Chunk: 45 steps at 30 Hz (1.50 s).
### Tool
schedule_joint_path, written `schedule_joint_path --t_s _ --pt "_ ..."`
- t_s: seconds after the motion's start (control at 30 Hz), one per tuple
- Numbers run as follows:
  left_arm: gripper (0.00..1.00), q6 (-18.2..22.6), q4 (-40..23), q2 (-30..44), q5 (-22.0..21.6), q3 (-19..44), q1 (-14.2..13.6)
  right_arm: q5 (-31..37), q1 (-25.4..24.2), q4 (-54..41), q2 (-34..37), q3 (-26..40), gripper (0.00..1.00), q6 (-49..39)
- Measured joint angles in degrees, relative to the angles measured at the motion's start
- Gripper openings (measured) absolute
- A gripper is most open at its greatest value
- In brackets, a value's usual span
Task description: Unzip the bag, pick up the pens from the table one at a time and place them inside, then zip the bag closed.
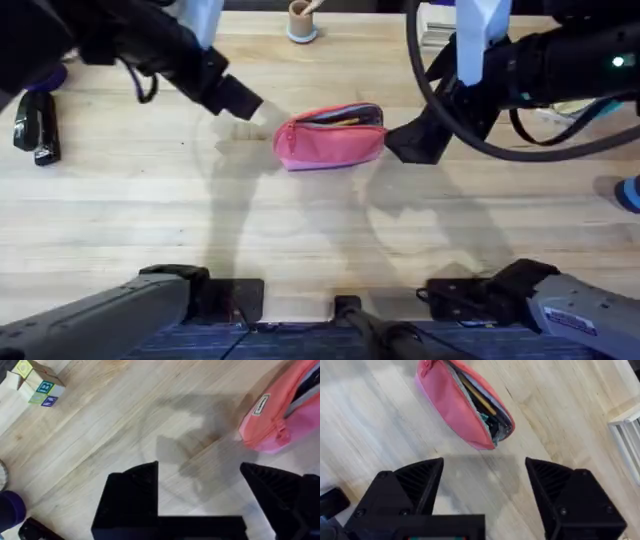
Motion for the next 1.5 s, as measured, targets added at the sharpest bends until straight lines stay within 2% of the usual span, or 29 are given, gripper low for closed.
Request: schedule_joint_path --t_s 0.13,0.4,0.5,0.63,0.8,0.83,1.07,1.13,1.3,1.5 --pt "0.995 6.2 -2.5 0.0 3.6 0.0 3.9 0.0 0.0 0.0 0.0 0.0 0.998 0.0" --pt "0.997 16.9 -12.1 0.0 12.7 0.0 8.3 0.0 0.0 0.0 0.0 0.0 0.997 0.0" --pt "0.996 22.0 -15.1 0.0 18.0 0.0 11.6 0.0 0.0 0.0 0.0 0.0 0.998 0.0" --pt "0.995 30.4 -19.9 0.0 26.2 0.0 17.7 0.0 0.0 0.0 0.0 0.0 0.998 0.0" --pt "0.995 36.9 -21.0 0.0 33.5 0.0 23.8 0.0 0.0 0.0 0.0 0.0 0.998 0.0" --pt "0.994 39.2 -19.7 0.0 36.1 0.0 25.1 0.0 0.0 0.0 0.0 0.0 0.997 0.0" --pt "0.994 40.6 -19.1 0.0 37.4 0.0 25.1 0.0 0.0 0.0 0.0 0.0 0.997 0.0" --pt "0.994 42.3 -20.0 0.0 37.5 0.0 25.1 0.0 0.0 0.0 0.0 0.0 0.998 0.0" --pt "0.995 54.2 -25.5 -0.1 37.6 -0.5 25.1 0.0 0.0 0.0 0.0 0.0 0.998 0.0" --pt "0.995 65.3 -23.5 -0.7 38.4 -6.5 26.0 0.0 0.0 0.0 0.0 0.0 0.998 0.0"
